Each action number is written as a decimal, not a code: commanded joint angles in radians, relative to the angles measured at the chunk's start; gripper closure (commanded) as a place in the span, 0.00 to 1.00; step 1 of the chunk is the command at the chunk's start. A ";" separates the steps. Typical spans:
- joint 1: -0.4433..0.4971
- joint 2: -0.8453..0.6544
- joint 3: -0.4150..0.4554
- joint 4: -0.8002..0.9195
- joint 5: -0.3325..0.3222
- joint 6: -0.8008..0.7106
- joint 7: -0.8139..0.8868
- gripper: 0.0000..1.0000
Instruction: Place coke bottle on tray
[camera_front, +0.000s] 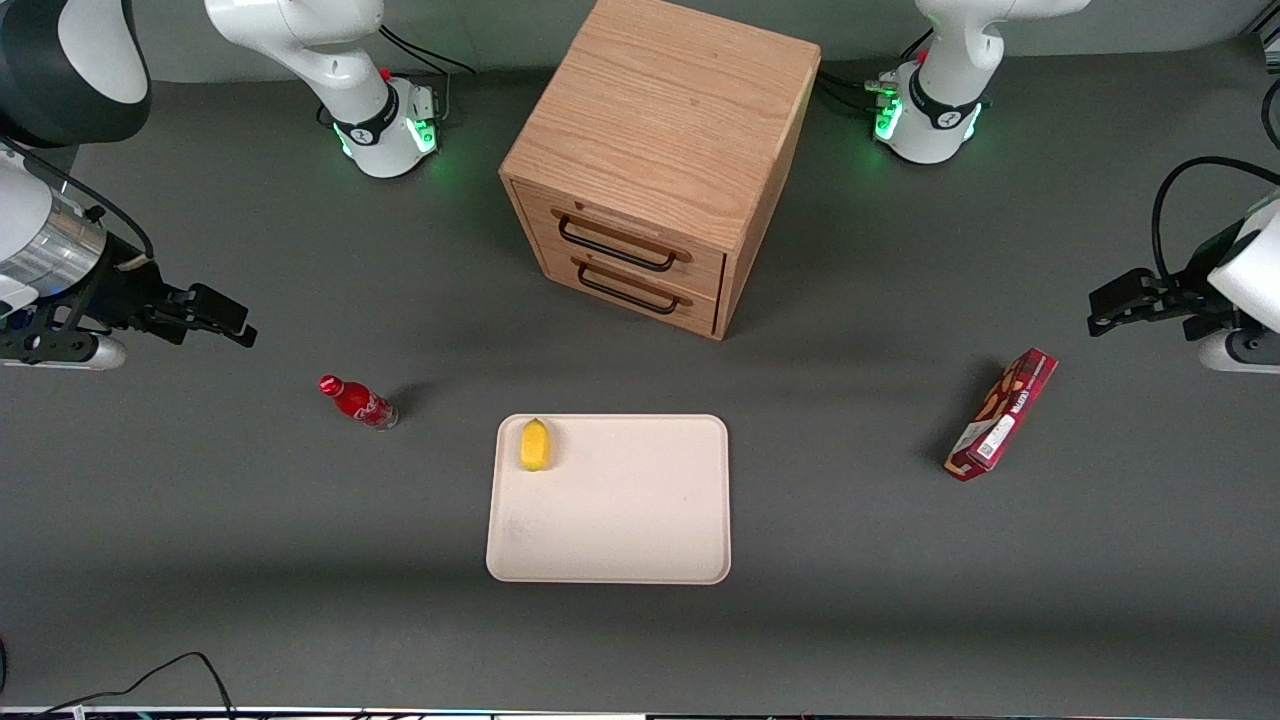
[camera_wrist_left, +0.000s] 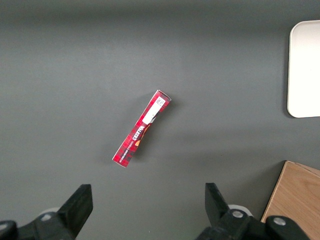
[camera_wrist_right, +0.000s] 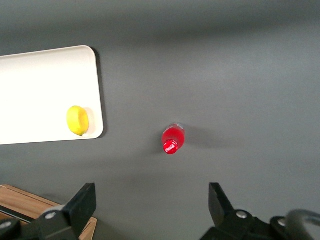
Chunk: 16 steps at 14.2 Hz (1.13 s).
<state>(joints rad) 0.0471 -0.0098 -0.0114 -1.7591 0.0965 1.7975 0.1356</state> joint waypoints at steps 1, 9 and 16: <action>0.010 0.022 -0.018 0.033 0.016 -0.041 -0.037 0.00; 0.005 0.010 -0.007 0.035 -0.095 -0.145 -0.066 0.00; 0.008 -0.003 0.027 -0.201 -0.103 0.118 -0.087 0.00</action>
<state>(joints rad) 0.0479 0.0008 0.0022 -1.8415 0.0117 1.7806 0.0677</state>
